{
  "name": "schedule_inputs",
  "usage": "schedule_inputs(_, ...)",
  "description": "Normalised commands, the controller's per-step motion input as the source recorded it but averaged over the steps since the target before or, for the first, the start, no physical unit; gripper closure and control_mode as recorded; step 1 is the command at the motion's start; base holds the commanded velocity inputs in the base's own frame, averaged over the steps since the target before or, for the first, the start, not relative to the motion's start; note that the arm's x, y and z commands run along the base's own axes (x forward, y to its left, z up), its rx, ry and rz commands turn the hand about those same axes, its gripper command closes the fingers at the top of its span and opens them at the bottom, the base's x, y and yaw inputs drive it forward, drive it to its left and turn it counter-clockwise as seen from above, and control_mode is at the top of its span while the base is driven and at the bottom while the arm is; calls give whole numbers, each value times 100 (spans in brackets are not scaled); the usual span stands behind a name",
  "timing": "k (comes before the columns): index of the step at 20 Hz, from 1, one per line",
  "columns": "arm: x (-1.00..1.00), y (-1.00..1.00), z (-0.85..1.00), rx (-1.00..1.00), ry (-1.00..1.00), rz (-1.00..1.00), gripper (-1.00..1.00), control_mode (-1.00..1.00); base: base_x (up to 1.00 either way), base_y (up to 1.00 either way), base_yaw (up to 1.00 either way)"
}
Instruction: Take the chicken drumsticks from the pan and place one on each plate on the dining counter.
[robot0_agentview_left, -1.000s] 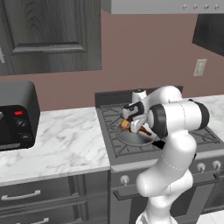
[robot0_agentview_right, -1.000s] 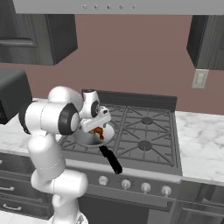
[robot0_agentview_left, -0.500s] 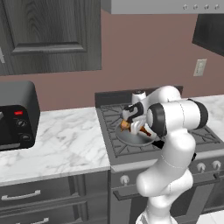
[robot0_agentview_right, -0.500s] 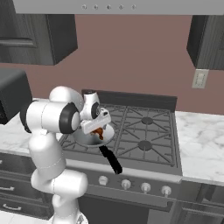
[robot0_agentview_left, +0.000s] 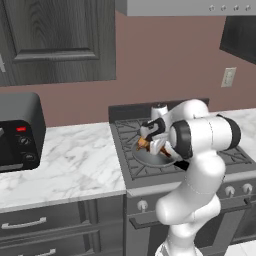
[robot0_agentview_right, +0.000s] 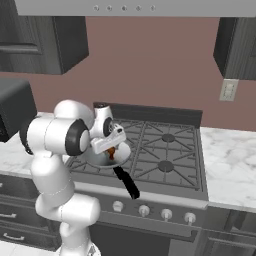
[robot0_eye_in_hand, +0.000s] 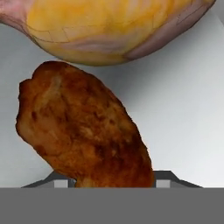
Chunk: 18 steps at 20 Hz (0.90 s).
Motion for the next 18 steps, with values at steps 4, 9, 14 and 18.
schedule_inputs(4,-31,0,52,0,0,5,100,-100,0,0,0)
schedule_inputs(9,-48,0,78,0,0,7,100,-100,0,0,0)
schedule_inputs(14,-57,0,73,0,0,9,100,-100,0,0,0)
schedule_inputs(18,-55,0,61,0,0,4,100,-100,0,0,0)
